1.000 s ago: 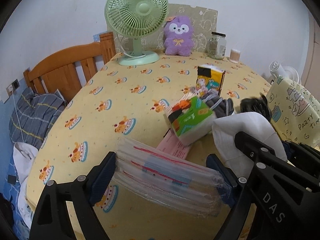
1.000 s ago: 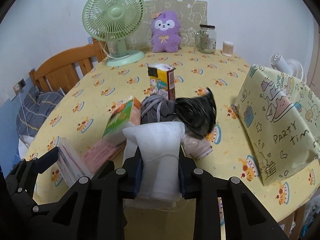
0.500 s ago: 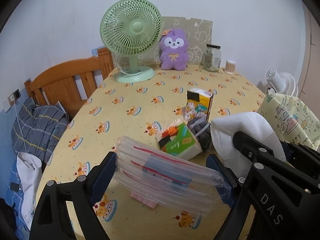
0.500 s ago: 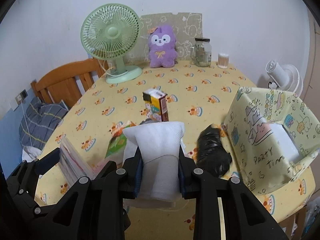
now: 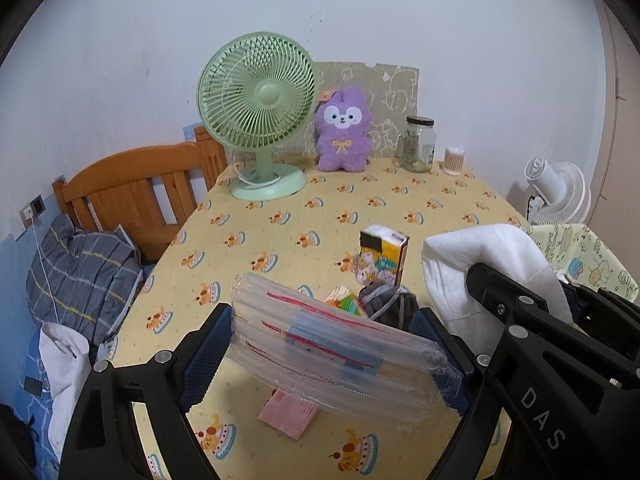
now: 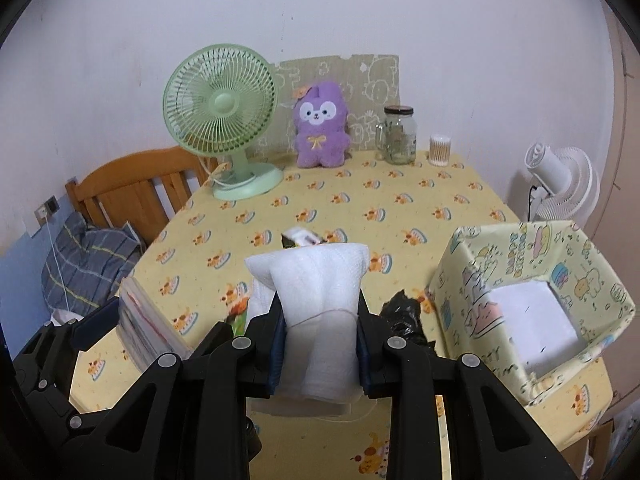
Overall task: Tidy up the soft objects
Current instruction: 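Carry the plastic bag with the left tool while the right tool carries the cloth toward the paper box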
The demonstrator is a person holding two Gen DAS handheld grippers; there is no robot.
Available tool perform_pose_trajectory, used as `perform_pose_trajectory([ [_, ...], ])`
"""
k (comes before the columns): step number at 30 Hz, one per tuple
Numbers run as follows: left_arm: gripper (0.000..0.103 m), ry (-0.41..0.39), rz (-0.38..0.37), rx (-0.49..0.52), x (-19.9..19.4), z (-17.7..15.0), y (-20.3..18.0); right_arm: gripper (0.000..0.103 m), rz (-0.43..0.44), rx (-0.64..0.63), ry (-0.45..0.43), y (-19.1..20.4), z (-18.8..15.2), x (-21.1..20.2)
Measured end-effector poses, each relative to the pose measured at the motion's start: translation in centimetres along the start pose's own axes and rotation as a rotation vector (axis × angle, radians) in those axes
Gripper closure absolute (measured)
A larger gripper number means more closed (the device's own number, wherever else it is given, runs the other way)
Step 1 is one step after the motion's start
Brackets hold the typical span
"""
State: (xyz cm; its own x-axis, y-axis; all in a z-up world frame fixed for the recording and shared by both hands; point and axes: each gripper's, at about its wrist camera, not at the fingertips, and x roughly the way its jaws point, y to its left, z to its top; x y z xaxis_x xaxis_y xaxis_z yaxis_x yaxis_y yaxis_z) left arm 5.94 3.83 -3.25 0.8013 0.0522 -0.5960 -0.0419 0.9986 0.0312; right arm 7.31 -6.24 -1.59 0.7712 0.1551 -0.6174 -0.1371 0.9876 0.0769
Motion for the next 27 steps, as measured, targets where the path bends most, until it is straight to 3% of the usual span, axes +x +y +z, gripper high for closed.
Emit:
perform_pose_trajectory([
  [27, 0.012, -0.05, -0.019, 0.023, -0.8, 3.0, -4.0, 0.072, -0.022, 0.014, -0.052, -3.8, 3.0, -1.6],
])
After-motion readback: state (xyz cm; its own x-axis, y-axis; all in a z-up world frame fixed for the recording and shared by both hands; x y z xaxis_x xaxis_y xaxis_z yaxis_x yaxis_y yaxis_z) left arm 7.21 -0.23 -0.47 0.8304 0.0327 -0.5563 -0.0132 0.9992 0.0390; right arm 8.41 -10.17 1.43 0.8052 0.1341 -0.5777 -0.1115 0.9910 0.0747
